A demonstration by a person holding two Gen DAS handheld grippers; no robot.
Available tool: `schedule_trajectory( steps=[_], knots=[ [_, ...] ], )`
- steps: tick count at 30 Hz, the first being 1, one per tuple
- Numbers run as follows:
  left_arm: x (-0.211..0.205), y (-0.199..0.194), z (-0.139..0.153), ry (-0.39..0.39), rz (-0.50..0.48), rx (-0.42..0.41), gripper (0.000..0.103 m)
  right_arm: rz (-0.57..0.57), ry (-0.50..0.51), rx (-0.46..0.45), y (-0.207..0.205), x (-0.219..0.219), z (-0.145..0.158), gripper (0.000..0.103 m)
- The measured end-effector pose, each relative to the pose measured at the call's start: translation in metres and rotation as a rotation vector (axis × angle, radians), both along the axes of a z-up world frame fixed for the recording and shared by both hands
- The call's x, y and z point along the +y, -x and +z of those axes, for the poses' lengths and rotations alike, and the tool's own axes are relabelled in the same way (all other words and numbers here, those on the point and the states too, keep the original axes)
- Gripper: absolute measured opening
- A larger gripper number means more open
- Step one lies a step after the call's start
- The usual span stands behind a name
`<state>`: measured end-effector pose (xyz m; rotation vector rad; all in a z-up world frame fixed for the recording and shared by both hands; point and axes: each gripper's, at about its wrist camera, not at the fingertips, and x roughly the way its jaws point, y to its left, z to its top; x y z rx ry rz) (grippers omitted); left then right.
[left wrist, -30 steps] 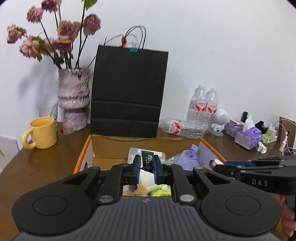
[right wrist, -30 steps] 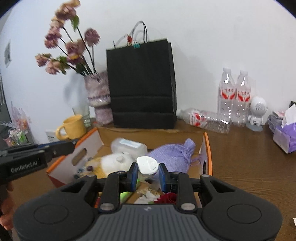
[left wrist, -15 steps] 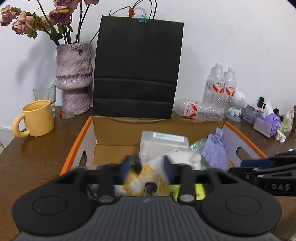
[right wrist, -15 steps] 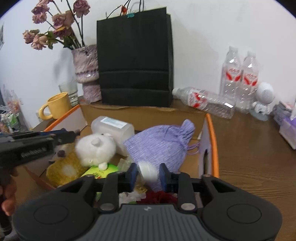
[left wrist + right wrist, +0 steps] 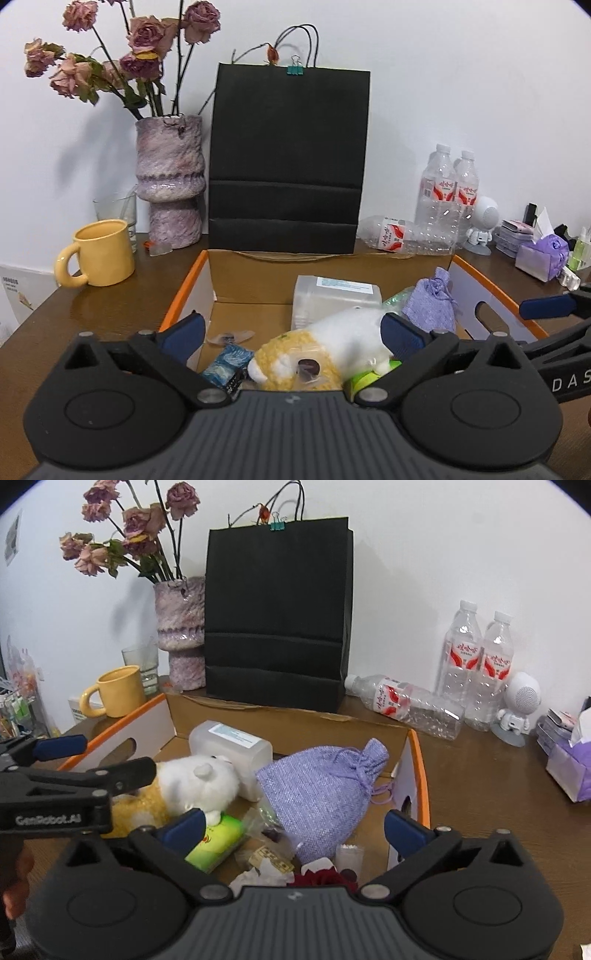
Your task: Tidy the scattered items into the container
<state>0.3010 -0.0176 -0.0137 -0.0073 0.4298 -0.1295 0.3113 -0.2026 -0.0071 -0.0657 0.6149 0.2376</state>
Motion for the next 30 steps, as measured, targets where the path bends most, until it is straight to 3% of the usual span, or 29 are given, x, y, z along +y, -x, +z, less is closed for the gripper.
schedule_trajectory(
  steps=[14, 30],
  knots=[
    [0.004, 0.014, 0.015, 0.051, 0.072, 0.05, 0.103, -0.04, -0.034, 0.018, 0.022, 0.001, 0.022, 0.103],
    [0.009, 0.08, 0.062, 0.049, 0.186, 0.085, 0.103, -0.132, 0.042, -0.016, 0.088, 0.025, 0.073, 0.103]
  ],
)
